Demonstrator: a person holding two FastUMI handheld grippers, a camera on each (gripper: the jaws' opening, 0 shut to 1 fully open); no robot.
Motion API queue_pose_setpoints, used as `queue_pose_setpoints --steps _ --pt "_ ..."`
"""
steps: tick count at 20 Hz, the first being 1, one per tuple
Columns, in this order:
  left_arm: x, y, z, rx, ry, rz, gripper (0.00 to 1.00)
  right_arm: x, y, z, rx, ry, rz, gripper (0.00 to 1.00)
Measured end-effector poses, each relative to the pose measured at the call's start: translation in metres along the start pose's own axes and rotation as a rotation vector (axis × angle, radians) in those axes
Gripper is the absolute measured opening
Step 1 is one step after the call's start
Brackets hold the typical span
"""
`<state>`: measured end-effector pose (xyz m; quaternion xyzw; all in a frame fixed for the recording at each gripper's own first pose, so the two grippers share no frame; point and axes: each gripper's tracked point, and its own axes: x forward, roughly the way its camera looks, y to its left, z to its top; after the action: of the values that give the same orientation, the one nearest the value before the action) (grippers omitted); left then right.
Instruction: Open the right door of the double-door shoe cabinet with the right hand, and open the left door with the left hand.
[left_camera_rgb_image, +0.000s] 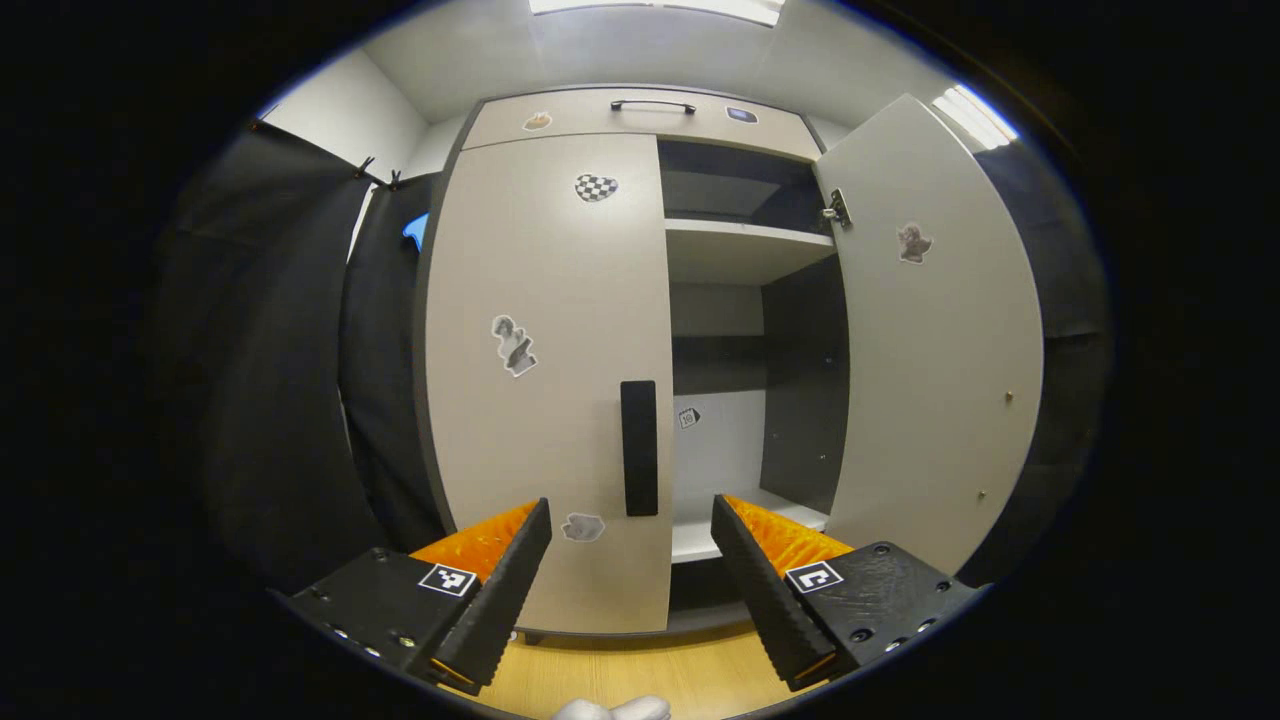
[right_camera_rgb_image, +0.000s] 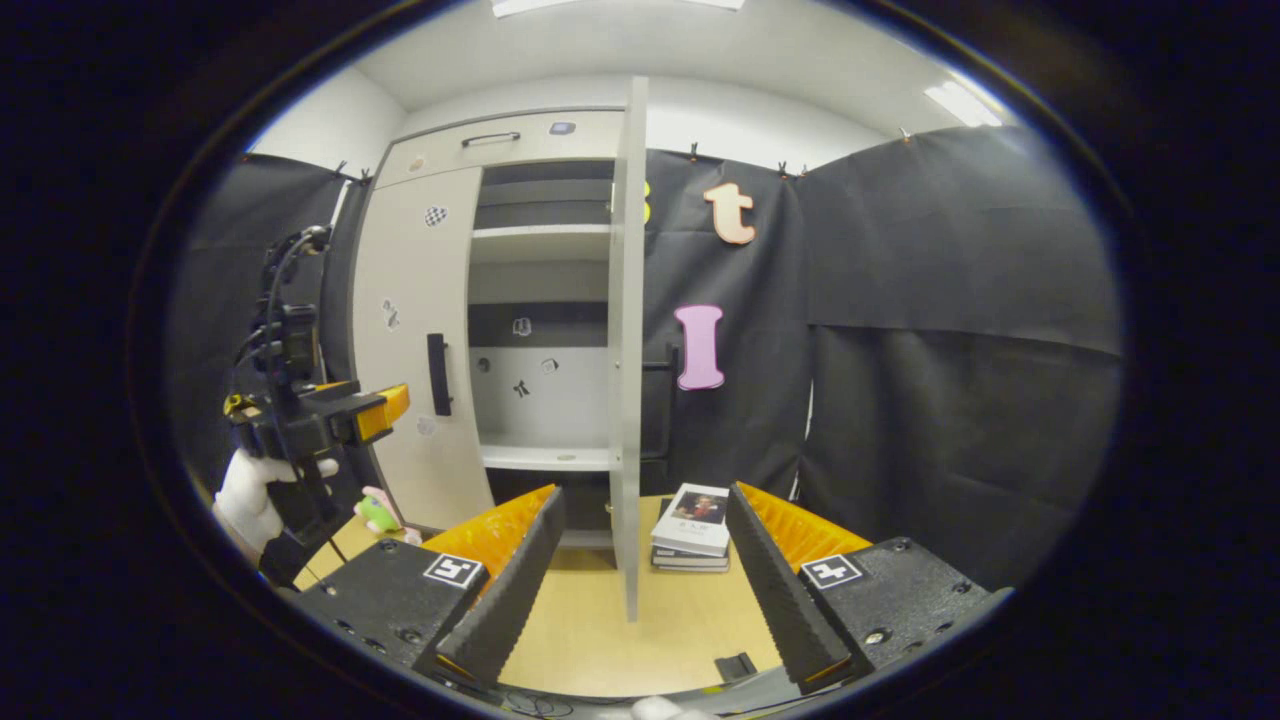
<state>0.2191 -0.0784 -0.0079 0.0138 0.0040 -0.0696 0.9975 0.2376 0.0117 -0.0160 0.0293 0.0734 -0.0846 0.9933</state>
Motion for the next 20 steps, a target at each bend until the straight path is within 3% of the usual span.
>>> queue_pose_setpoints --steps 8,14,16,17,18,19,20 --pt "0.098 0.001 -0.019 -0.020 0.035 0.029 0.96 -0.001 -0.016 -0.009 -0.011 0.058 -0.072 1.00" --pt "0.131 0.006 -0.033 -0.025 0.067 0.052 0.94 -0.002 -0.017 -0.013 -0.018 0.085 -0.076 1.00" --pt "0.133 0.003 -0.031 -0.025 0.050 0.047 0.82 0.001 -0.018 -0.013 -0.019 0.084 -0.075 1.00" --pt "0.133 0.003 -0.030 -0.014 0.049 0.050 0.82 0.001 -0.018 -0.012 -0.021 0.089 -0.076 1.00" --pt "0.134 0.002 -0.030 -0.005 0.041 0.048 0.69 0.003 -0.017 -0.014 -0.020 0.092 -0.071 1.00" --pt "0.134 0.002 -0.029 -0.001 0.038 0.049 0.69 0.004 -0.017 -0.012 -0.018 0.089 -0.068 1.00" --pt "0.134 0.002 -0.029 -0.003 0.039 0.046 0.48 0.005 -0.017 -0.011 -0.018 0.086 -0.067 1.00"
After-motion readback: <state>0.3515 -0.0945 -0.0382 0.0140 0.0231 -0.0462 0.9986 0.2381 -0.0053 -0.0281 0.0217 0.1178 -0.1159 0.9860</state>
